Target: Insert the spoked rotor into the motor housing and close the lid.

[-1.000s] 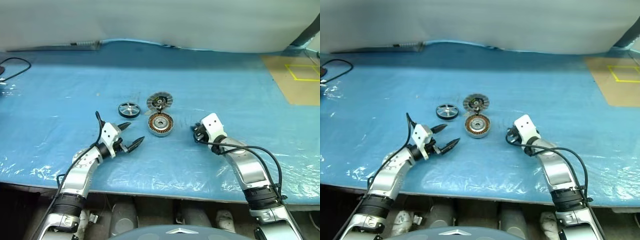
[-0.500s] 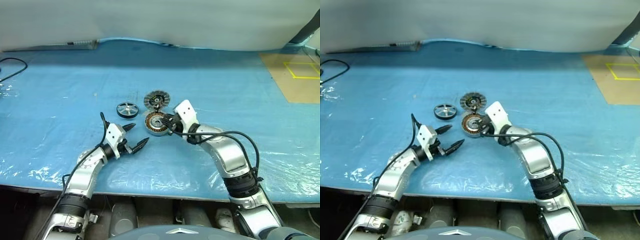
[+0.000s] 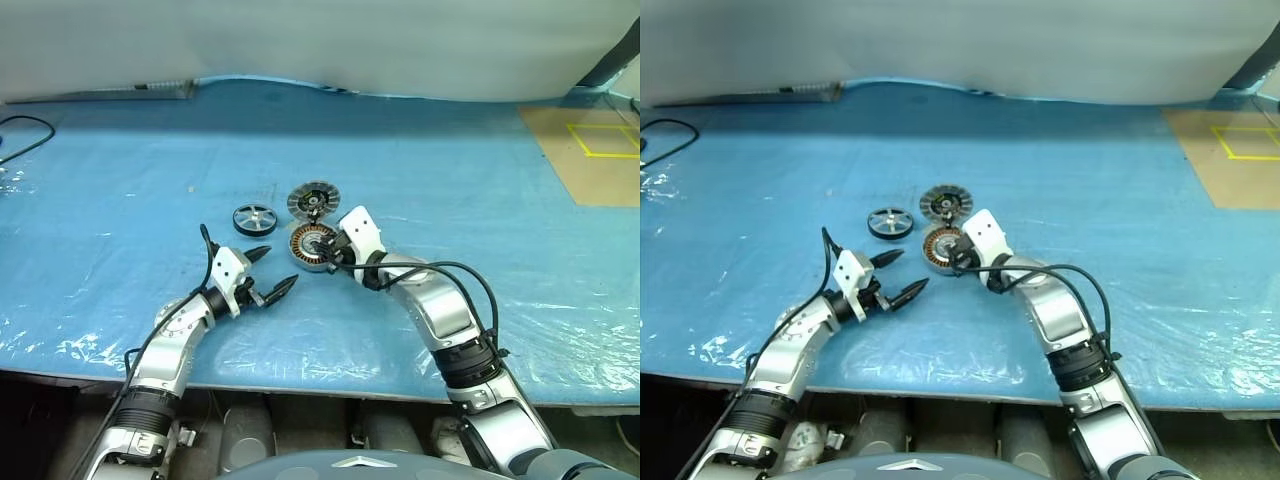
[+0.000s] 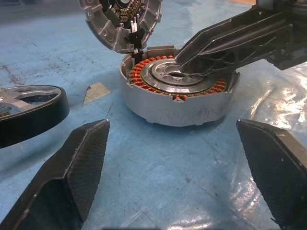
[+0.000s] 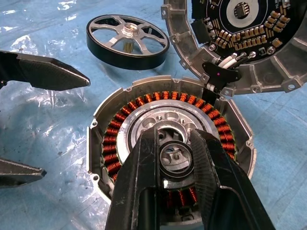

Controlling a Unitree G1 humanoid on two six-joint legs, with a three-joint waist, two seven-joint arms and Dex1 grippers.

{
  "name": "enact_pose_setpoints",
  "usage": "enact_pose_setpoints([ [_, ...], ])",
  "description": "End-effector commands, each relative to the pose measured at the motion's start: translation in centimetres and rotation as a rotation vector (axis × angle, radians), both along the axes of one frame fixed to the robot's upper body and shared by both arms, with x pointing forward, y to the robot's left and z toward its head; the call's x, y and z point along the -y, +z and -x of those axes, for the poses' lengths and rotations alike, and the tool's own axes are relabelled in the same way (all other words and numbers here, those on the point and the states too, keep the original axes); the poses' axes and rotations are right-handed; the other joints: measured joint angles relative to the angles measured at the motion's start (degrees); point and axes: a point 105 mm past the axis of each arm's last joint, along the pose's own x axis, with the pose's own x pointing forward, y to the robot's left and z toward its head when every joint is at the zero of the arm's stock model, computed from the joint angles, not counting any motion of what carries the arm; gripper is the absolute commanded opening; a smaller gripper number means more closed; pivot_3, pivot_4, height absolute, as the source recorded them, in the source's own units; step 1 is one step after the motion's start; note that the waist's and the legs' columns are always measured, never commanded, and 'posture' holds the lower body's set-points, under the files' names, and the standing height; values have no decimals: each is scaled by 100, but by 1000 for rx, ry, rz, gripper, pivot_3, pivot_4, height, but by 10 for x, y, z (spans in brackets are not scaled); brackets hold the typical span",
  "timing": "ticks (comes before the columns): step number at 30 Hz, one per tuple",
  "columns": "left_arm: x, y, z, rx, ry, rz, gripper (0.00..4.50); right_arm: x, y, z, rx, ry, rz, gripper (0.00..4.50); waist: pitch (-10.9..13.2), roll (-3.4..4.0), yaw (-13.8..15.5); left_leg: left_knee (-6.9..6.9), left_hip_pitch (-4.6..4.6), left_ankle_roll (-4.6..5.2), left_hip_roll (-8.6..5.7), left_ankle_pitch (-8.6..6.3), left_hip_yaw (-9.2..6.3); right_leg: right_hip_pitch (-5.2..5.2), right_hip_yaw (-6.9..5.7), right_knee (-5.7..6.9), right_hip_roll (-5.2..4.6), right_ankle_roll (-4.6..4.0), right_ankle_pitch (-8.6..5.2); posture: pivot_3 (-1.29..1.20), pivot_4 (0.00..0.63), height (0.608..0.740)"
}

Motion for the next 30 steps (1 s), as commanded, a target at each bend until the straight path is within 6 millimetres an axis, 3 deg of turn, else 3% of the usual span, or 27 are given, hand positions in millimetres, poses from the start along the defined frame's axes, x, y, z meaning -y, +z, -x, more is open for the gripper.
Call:
enact_pose_setpoints([
  [1,0,11,0,47,-4,1,4500,-9,14,-4,59,16,-23,585,0,0,-7,0,0,0,0,0,0,0,0,0,0,0,0,0,150,740],
  [13,-2,12,0,48,-5,-5,4500,-24,14,-4,66,48,-39,585,0,0,-26,2,0,0,0,0,0,0,0,2,0,0,0,0,150,740],
  [18,-1,11,0,45,-4,-5,4500,-20,7,-10,53,20,-39,585,0,0,-33,2,0,0,0,0,0,1,0,2,0,0,0,0,150,740],
  [26,-2,11,0,44,4,-3,4500,-12,16,-8,71,28,-41,3265,0,0,-25,5,0,0,-2,0,0,4,0,2,-2,0,0,0,150,740],
  [30,-2,11,0,43,7,-1,4500,-11,31,5,64,75,-74,3265,0,0,-27,6,1,0,0,0,-1,4,-1,2,0,0,1,0,150,740],
])
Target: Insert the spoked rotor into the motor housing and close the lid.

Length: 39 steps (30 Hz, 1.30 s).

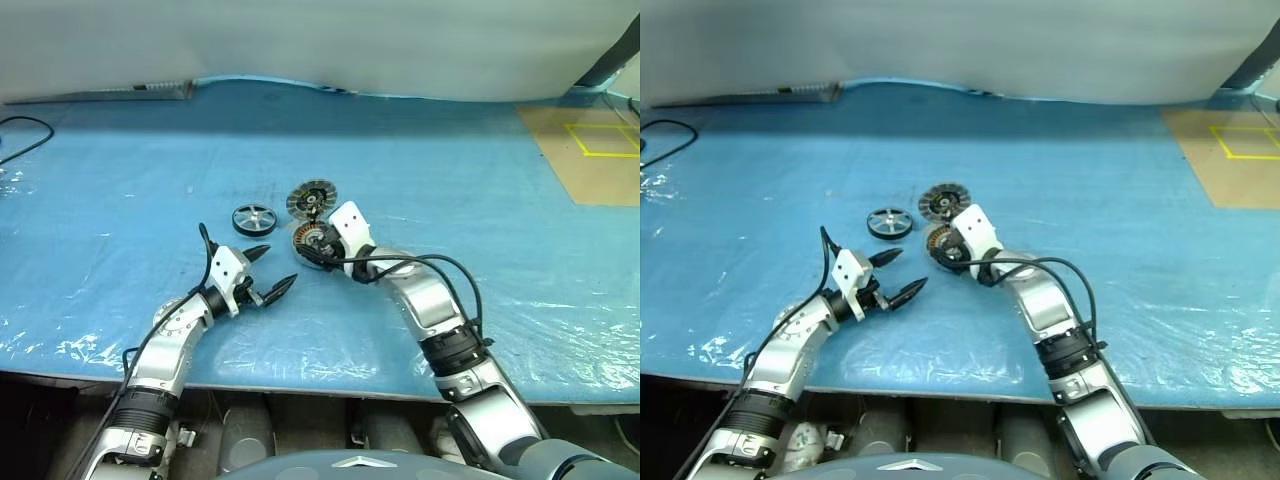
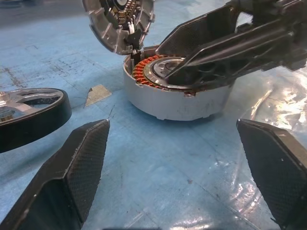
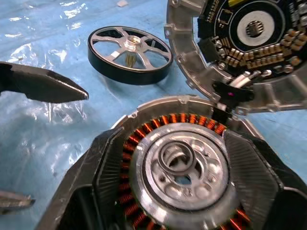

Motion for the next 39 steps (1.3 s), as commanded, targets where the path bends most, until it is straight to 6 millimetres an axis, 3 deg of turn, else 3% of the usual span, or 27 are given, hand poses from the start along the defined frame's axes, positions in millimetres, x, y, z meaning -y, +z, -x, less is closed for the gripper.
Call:
enact_pose_setpoints([
  [1,0,10,0,40,0,5,4500,-4,31,12,35,59,-76,3265,0,0,-1,-1,0,0,0,0,0,-1,-1,0,0,0,0,0,150,740],
  [4,0,9,0,40,0,8,4500,0,38,15,27,51,-74,2609,0,0,-22,-2,1,0,0,0,0,0,-1,0,1,0,0,0,150,740],
  [11,3,10,-1,43,-5,14,4500,-1,36,8,23,25,55,82,0,0,-21,1,3,0,-1,0,0,0,1,2,0,0,0,0,150,740],
  [22,2,9,-1,47,6,15,4500,-12,30,2,4,53,142,29,0,0,-18,0,1,-1,-2,0,0,0,0,1,0,0,0,0,150,740],
  [39,0,8,2,45,31,22,4500,-6,14,-3,-41,36,266,29,0,0,-18,3,3,-1,-1,0,0,0,0,6,0,0,1,0,150,740],
])
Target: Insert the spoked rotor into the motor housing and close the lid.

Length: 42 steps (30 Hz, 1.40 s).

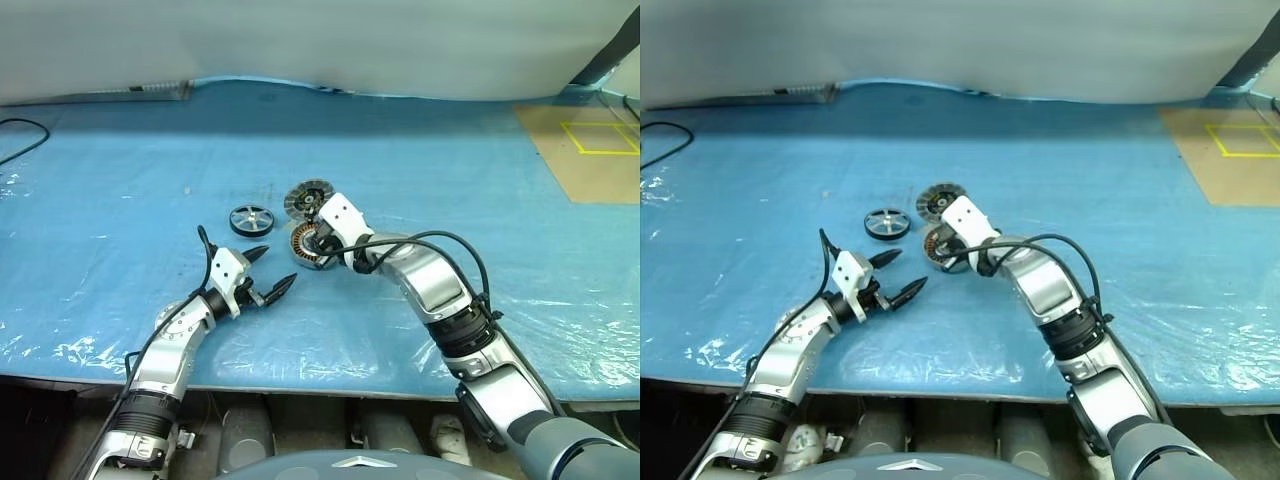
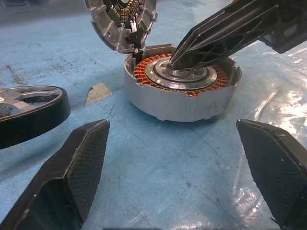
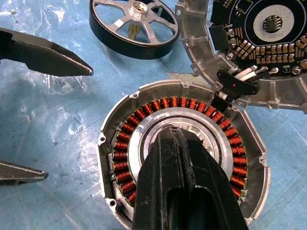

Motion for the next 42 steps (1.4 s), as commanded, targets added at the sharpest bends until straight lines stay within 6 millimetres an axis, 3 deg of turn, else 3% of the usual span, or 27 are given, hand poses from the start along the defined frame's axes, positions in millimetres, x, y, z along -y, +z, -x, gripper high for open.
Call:
enact_pose_setpoints([
  [1,-1,10,1,49,3,7,4500,0,6,-1,27,5,49,29,0,0,0,0,0,0,0,0,0,0,0,0,0,0,0,0,150,740],
  [11,-1,9,2,48,5,2,4500,4,11,0,72,22,127,29,0,0,2,1,2,0,0,0,0,2,0,1,0,0,0,0,150,740],
  [20,-2,10,1,49,5,-1,4500,-3,23,1,88,39,84,29,0,0,4,2,1,0,0,0,0,2,0,1,0,0,0,0,150,740],
  [31,-2,10,2,46,3,-4,4500,-12,21,2,82,40,53,29,0,0,2,2,1,0,0,0,0,2,0,3,0,0,0,0,150,740],
  [42,-1,9,2,43,2,3,4500,0,11,-3,76,4,98,29,0,0,1,3,1,0,0,0,0,2,0,4,0,1,1,0,150,740],
])
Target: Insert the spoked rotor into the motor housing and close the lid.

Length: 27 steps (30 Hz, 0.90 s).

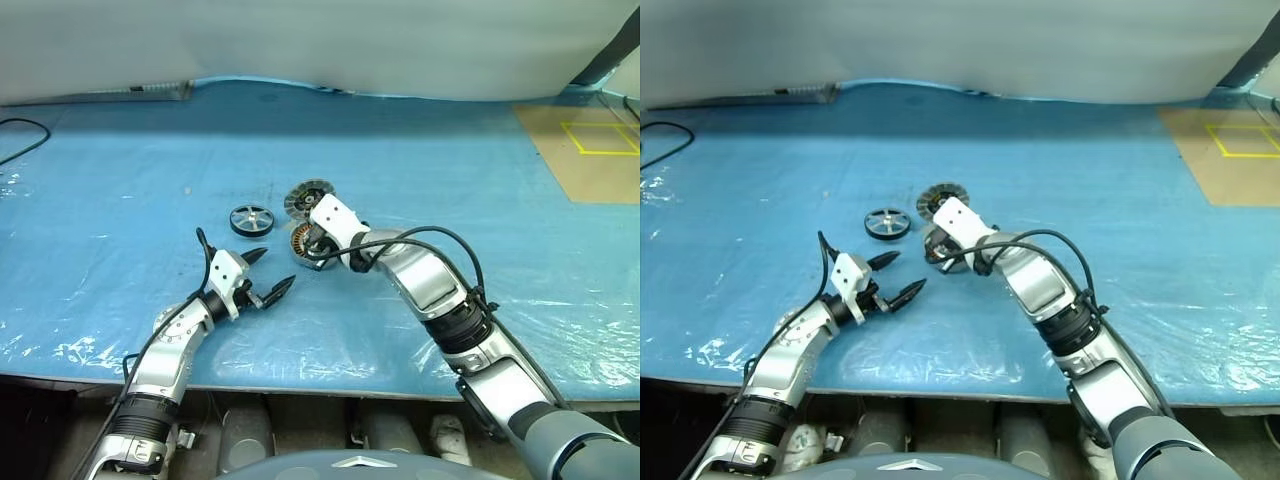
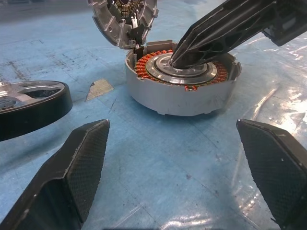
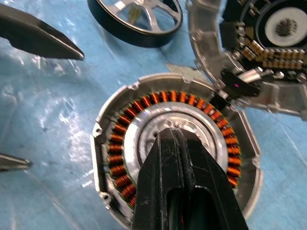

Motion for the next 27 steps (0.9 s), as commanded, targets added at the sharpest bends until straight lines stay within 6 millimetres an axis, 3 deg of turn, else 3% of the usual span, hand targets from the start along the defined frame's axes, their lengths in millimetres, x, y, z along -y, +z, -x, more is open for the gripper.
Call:
enact_pose_setpoints([
  [1,2,11,-1,48,-5,10,4500,-2,10,-2,38,4,-18,29,0,0,-7,0,0,0,0,0,0,0,0,1,0,1,0,0,150,740],
  [8,3,11,-1,48,-8,14,4500,-2,5,-1,22,-6,-34,29,0,0,-3,2,1,0,0,0,0,0,0,3,0,-1,0,0,150,740],
  [13,-1,15,-2,56,4,20,4500,-5,21,4,32,38,-93,29,0,0,-3,4,0,0,0,0,0,0,0,5,0,0,0,0,150,740],
  [19,-21,37,-9,100,48,25,4500,-1,38,13,65,105,-159,29,0,0,2,4,1,0,1,0,-1,0,0,7,0,0,0,0,150,740],
  [27,-48,66,-32,-2,71,33,4500,-6,61,45,155,267,-352,29,0,0,17,8,1,0,1,0,-1,-3,0,15,0,-2,-1,0,150,740],
])
